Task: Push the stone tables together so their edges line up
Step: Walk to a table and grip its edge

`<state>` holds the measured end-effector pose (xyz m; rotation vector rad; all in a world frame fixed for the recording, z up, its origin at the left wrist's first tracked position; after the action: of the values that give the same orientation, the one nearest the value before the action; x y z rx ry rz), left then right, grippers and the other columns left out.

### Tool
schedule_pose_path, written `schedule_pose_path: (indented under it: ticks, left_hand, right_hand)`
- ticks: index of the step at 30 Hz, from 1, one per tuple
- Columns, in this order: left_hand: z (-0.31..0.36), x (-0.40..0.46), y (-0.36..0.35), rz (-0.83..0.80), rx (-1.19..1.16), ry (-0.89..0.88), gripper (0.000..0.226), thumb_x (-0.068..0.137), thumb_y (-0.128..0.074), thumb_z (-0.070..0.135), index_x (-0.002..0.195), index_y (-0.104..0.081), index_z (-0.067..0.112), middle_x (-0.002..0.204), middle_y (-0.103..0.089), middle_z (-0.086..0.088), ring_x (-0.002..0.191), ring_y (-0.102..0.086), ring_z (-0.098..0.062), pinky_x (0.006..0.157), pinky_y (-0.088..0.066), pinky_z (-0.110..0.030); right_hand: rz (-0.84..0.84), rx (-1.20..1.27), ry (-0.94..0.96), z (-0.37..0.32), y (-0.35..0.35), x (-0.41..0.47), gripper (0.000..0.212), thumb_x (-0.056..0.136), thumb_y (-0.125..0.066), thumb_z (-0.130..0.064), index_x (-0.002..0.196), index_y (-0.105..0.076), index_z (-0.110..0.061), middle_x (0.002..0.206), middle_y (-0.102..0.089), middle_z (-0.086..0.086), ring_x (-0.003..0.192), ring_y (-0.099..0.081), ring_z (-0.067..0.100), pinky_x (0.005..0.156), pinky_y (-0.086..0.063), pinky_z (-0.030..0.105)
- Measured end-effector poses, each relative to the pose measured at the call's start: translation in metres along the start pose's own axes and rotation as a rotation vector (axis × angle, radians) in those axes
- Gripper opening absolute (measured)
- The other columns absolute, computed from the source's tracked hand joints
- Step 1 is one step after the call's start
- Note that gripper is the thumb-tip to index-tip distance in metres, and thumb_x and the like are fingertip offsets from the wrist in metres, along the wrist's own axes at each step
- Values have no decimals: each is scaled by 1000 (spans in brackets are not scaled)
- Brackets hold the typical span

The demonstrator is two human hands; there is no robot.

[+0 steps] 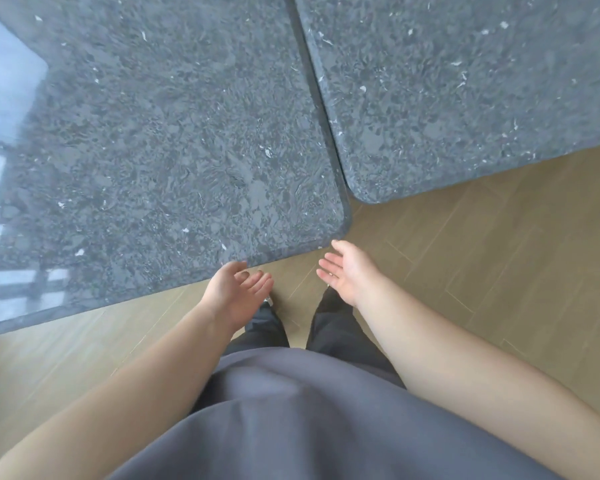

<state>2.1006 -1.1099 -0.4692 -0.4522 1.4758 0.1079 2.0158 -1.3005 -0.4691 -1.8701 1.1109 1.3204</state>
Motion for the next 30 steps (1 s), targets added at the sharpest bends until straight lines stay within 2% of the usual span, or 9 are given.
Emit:
schedule_pose_path:
  ticks: [2,7,11,13,15,18,21,26,30]
  left_hand:
    - [-6,7,-10,27,-72,-19,69,105,-52,20,161,-15,5,161,-33,-22,148,-36,-39,118,-35,-48]
    - [-17,23,-43,88,-245,-121,72,100,-64,37,157,-29,9,159,-39,-14,146,-41,-33,122,-30,-48]
    - [-29,33,-63,138,-346,-162,63,97,-67,42,148,-45,12,149,-52,-11,135,-54,-30,116,-41,-46]
    - [-31,39,-72,134,-401,-151,60,92,-72,45,140,-54,12,139,-62,-12,125,-62,-31,111,-47,-44]
    - [-31,46,-76,164,-423,-166,59,89,-75,47,135,-58,14,133,-66,-11,119,-65,-32,108,-49,-45]
    - [-38,54,-82,164,-448,-191,60,88,-75,51,131,-61,12,128,-69,-14,113,-68,-34,106,-51,-48]
    - [-46,61,-87,71,-483,-169,67,88,-74,53,134,-58,7,134,-64,-21,122,-63,-38,111,-46,-52]
    - [-48,69,-85,8,-531,-131,57,89,-74,52,119,-66,5,126,-69,-22,117,-65,-38,112,-44,-52]
    - [-46,65,-85,33,-511,-150,52,93,-71,49,125,-62,8,132,-66,-19,112,-66,-35,109,-47,-50]
  right_hand:
    - [-90,62,-52,-5,-5,12,35,101,-60,-33,130,-48,-18,120,-55,11,116,-55,26,95,-49,40]
    - [-189,130,-124,-27,-9,36,42,97,-66,-32,132,-55,-11,115,-69,9,115,-64,25,112,-43,41]
    - [-238,85,-190,-49,-6,50,30,95,-69,-26,118,-61,-8,99,-77,13,90,-75,28,81,-61,42]
    - [-254,54,-231,-53,-6,56,22,96,-69,-25,107,-61,-7,81,-79,12,70,-77,27,57,-62,38]
    - [-280,39,-253,-54,-6,59,20,97,-67,-24,104,-60,-7,76,-78,11,66,-77,26,52,-60,36]
    - [-317,54,-254,-54,-6,62,20,98,-66,-24,109,-61,-8,96,-76,12,86,-74,25,70,-61,38]
    - [-318,97,-261,-51,-10,60,19,98,-65,-22,111,-62,-9,111,-72,14,100,-69,27,92,-55,41]
    - [-289,96,-252,-49,-19,56,16,99,-64,-21,106,-64,-7,91,-78,11,80,-76,24,67,-59,38]
    - [-257,87,-226,-52,-21,51,16,99,-64,-17,111,-62,-7,109,-72,14,100,-69,29,85,-55,43]
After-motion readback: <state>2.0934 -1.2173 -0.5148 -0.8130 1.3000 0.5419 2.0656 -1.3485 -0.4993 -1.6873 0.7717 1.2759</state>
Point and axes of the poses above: each hand's wrist, its own x-axis towards the middle knuckle, its own y-axis out of the back of the hand, z = x × y, the point moved 4 cm from there along x, towards the middle knuckle
